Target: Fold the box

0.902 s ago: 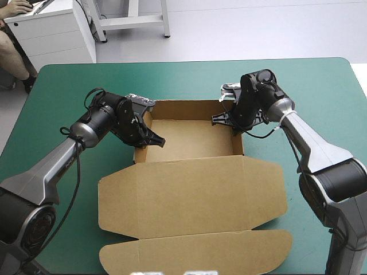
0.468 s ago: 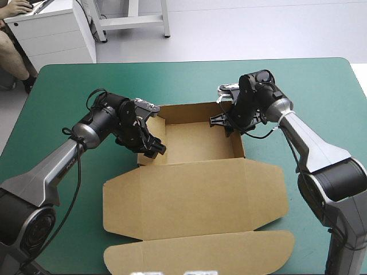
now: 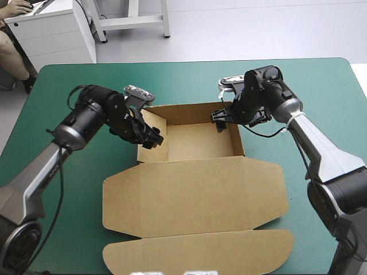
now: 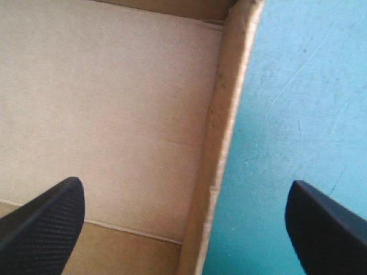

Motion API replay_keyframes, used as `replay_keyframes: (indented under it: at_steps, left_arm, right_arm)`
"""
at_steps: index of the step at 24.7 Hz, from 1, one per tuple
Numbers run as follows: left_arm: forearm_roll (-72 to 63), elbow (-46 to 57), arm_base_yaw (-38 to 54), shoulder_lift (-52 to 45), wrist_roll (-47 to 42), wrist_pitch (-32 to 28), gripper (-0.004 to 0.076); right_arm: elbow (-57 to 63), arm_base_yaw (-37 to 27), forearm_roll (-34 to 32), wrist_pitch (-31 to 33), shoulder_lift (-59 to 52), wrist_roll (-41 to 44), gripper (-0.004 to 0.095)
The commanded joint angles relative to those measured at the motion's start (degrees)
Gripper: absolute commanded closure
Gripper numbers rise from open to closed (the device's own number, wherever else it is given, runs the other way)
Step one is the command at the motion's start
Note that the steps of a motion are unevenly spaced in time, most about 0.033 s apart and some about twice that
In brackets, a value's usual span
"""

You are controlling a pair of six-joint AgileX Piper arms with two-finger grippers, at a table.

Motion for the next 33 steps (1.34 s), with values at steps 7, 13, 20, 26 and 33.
replay_keyframes:
  at_steps: [7,13,20,26,33]
  left_arm:
    - [3.8,-7.2,-0.4,-15.7,0.3,-2.0,0.0407]
    - [7.9,-7.2,-0.4,-24.1,0.9,2.2,0.0657]
    - [11.8,-6.2,-0.4,-32.7,4.5,7.0,0.073]
    - [7.4,-6.2,-0.4,-42.1,3.5,7.0,0.0731]
    - [13.6,8.8,-0.4,-42.5,2.5,7.0,0.0731]
  right_arm:
    - [-2.0,-0.1,-0.4,0.8,-10.1,-2.6,0.0035]
    - [-2.0,-0.1,-0.4,0.0,-10.9,-2.7,0.0045]
    - [-2.0,-0.1,-0.3,-2.4,-10.9,-2.7,0.0061]
    - [-2.0,-0.1,-0.2,-1.4,-6.2,-2.5,0.0063]
    - [-2.0,-0.1,0.0,-4.3,1.8,-2.0,0.0137]
